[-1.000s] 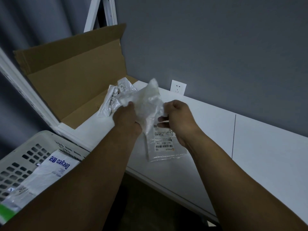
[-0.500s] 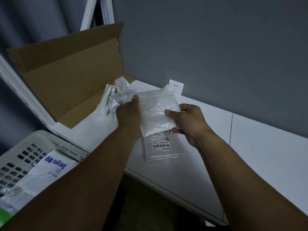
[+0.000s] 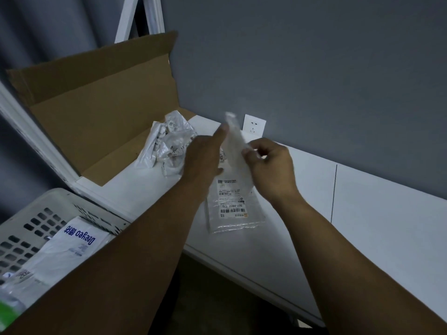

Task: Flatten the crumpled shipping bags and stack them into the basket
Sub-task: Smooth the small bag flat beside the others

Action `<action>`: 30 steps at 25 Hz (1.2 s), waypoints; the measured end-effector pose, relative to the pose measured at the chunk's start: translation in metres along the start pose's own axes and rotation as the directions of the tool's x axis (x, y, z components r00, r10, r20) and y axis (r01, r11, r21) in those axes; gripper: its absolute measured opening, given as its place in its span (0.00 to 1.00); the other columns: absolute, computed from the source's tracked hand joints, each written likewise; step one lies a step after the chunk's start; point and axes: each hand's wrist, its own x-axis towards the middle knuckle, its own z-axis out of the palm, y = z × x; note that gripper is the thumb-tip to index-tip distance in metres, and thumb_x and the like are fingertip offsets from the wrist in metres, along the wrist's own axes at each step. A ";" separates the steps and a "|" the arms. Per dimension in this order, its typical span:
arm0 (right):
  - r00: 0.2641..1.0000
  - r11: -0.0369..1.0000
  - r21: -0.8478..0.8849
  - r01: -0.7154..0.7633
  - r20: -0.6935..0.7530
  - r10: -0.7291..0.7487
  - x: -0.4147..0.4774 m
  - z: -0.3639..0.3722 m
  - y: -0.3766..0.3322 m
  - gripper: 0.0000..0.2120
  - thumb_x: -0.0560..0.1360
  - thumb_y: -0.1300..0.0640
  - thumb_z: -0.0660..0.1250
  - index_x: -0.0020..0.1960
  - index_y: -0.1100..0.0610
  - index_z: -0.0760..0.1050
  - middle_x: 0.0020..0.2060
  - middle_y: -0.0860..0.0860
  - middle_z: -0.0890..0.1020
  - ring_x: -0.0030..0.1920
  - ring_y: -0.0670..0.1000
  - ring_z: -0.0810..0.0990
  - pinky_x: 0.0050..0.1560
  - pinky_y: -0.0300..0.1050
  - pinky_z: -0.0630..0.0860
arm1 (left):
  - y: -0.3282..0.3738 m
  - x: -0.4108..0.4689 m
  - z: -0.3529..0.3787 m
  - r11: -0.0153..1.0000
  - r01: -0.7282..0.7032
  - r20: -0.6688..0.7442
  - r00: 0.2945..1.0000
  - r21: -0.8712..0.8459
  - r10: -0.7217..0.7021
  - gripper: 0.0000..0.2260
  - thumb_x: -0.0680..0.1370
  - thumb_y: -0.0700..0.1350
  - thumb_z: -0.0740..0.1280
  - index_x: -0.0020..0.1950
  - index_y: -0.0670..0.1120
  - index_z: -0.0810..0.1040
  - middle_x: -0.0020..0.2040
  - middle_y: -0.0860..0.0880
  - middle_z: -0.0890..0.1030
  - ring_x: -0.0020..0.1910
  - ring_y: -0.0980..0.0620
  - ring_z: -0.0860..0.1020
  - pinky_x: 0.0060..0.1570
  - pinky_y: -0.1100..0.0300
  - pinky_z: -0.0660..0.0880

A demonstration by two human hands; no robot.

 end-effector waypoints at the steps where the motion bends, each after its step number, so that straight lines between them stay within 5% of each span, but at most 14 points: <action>1: 0.991 0.998 -0.014 0.055 0.126 -0.053 -0.005 0.005 -0.005 0.05 0.74 0.52 0.69 0.45 0.51 0.83 0.42 0.50 0.84 0.41 0.52 0.82 0.46 0.52 0.80 | 0.002 -0.004 0.004 0.993 0.068 0.096 0.994 -0.092 -0.059 0.16 0.76 0.60 0.69 0.50 0.47 0.80 0.48 0.46 0.84 0.48 0.46 0.83 0.50 0.48 0.82; 3: 0.935 0.997 0.076 0.010 0.352 -0.036 -0.015 0.009 -0.013 0.06 0.73 0.54 0.70 0.45 0.53 0.85 0.41 0.53 0.85 0.41 0.57 0.83 0.48 0.56 0.80 | -0.001 -0.006 0.006 0.973 0.101 0.111 0.991 -0.206 -0.079 0.12 0.79 0.52 0.68 0.53 0.43 0.81 0.48 0.44 0.85 0.48 0.44 0.85 0.50 0.47 0.82; 5: 0.967 0.987 0.138 -0.083 0.252 0.046 -0.009 0.006 -0.011 0.06 0.73 0.53 0.70 0.43 0.55 0.83 0.40 0.53 0.85 0.42 0.56 0.83 0.50 0.59 0.80 | -0.004 -0.006 0.003 0.970 0.112 0.036 0.994 -0.215 -0.107 0.08 0.81 0.48 0.66 0.53 0.44 0.81 0.46 0.44 0.86 0.43 0.44 0.85 0.48 0.43 0.82; 7: 0.985 0.986 0.001 -0.169 0.025 0.169 0.001 -0.001 -0.001 0.16 0.73 0.42 0.71 0.52 0.53 0.80 0.48 0.52 0.84 0.48 0.53 0.83 0.53 0.57 0.80 | -0.005 -0.007 -0.005 0.961 0.184 0.077 0.982 -0.208 -0.172 0.07 0.81 0.47 0.66 0.50 0.45 0.81 0.43 0.45 0.86 0.40 0.44 0.86 0.46 0.41 0.82; 9: 0.946 0.947 0.034 -0.320 0.054 0.318 0.004 -0.001 0.004 0.27 0.74 0.36 0.69 0.60 0.57 0.75 0.54 0.53 0.83 0.51 0.54 0.84 0.55 0.55 0.81 | -0.006 -0.008 -0.009 0.928 0.277 0.201 0.952 -0.248 -0.231 0.08 0.80 0.49 0.67 0.53 0.46 0.82 0.46 0.45 0.87 0.45 0.42 0.85 0.52 0.39 0.80; 11: 0.903 0.885 0.197 -0.423 0.171 0.393 0.003 0.003 0.008 0.19 0.78 0.43 0.68 0.55 0.59 0.77 0.48 0.54 0.86 0.43 0.53 0.87 0.45 0.49 0.84 | -0.010 -0.007 -0.011 0.929 0.292 0.224 0.944 -0.226 -0.242 0.11 0.80 0.53 0.66 0.54 0.47 0.82 0.47 0.45 0.87 0.45 0.42 0.85 0.51 0.41 0.81; 14: 0.939 0.926 0.164 -0.339 0.111 0.325 0.003 0.009 0.018 0.12 0.79 0.48 0.69 0.49 0.58 0.76 0.44 0.54 0.86 0.40 0.53 0.87 0.41 0.51 0.85 | -0.026 -0.007 -0.012 0.993 0.077 0.045 0.996 -0.092 -0.073 0.13 0.80 0.51 0.66 0.50 0.41 0.81 0.42 0.44 0.86 0.38 0.44 0.86 0.38 0.49 0.83; 17: 0.953 0.954 -0.113 -0.277 0.095 0.288 0.004 0.015 0.035 0.15 0.78 0.44 0.69 0.45 0.56 0.72 0.41 0.55 0.83 0.39 0.56 0.84 0.37 0.50 0.80 | -0.050 -0.004 -0.015 0.996 0.006 -0.050 0.999 0.093 -0.001 0.16 0.80 0.49 0.66 0.40 0.38 0.78 0.34 0.45 0.82 0.31 0.46 0.82 0.29 0.57 0.78; 19: 0.949 0.930 -0.222 -0.292 0.055 0.311 0.005 0.017 0.048 0.18 0.78 0.41 0.68 0.47 0.57 0.71 0.41 0.55 0.81 0.37 0.56 0.82 0.36 0.47 0.77 | -0.064 0.007 -0.019 0.985 0.094 -0.068 0.994 0.148 -0.085 0.15 0.82 0.48 0.62 0.43 0.40 0.79 0.35 0.43 0.81 0.30 0.47 0.80 0.28 0.57 0.77; 23: 0.925 0.898 -0.251 -0.361 0.028 0.380 0.010 0.024 0.078 0.24 0.75 0.35 0.66 0.47 0.58 0.72 0.42 0.56 0.82 0.42 0.60 0.83 0.47 0.60 0.82 | -0.073 0.018 -0.030 0.922 0.382 -0.052 0.924 0.057 -0.379 0.09 0.80 0.36 0.59 0.42 0.37 0.77 0.36 0.42 0.80 0.27 0.48 0.76 0.25 0.60 0.77; 30: 0.912 0.886 -0.306 -0.348 0.109 0.396 0.017 0.053 0.085 0.25 0.76 0.36 0.67 0.48 0.59 0.75 0.44 0.57 0.83 0.45 0.60 0.83 0.51 0.56 0.80 | -0.094 0.026 -0.043 0.894 0.408 -0.070 0.913 0.186 -0.402 0.07 0.73 0.39 0.63 0.46 0.37 0.78 0.39 0.39 0.82 0.31 0.44 0.80 0.36 0.49 0.81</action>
